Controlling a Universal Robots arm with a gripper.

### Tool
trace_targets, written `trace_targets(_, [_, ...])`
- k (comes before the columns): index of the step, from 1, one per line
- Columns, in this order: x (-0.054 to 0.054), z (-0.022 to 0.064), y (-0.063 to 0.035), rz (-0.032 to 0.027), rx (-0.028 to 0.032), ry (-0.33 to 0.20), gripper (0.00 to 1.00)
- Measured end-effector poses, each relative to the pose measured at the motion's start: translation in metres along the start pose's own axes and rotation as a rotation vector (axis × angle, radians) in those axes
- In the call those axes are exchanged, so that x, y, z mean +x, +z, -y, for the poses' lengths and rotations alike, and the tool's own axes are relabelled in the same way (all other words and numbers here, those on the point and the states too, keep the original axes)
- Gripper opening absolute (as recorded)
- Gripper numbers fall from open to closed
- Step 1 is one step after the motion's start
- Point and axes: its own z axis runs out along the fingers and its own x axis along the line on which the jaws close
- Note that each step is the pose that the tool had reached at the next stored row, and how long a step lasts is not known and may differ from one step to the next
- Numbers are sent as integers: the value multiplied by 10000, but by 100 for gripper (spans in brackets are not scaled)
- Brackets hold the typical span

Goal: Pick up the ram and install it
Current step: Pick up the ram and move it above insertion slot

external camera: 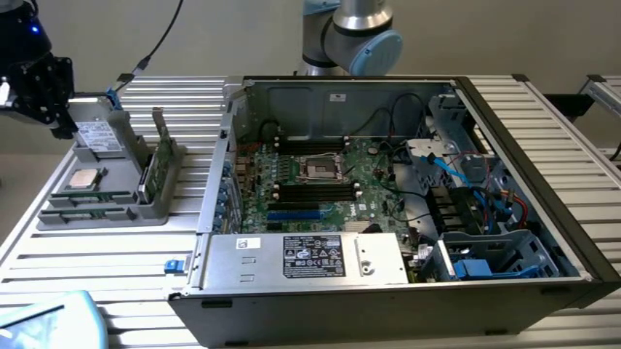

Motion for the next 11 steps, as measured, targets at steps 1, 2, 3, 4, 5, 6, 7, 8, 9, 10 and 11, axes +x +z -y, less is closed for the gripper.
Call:
trace_targets(1, [0,0,0,0,-1,0,18])
trace_targets(2, [0,0,0,0,0,0,24])
trace_targets(3, [0,-1,2,-1,-1,0,31])
trace_targets(4, [0,-2,12,2,3,0,31])
trace_targets(5, [0,-8,28,2,2,-3,31])
trace_targets(6, [3,-17,45,-1,1,-11,31])
trace_targets(7, [7,-26,63,-1,1,-21,31])
trace_targets(8, [11,-34,81,-1,2,-31,31])
trace_targets(9, [18,-44,101,-2,2,-42,31])
trace_targets(10, [26,-53,118,-3,1,-55,31])
trace_targets(11, [36,-58,135,-2,3,-72,31])
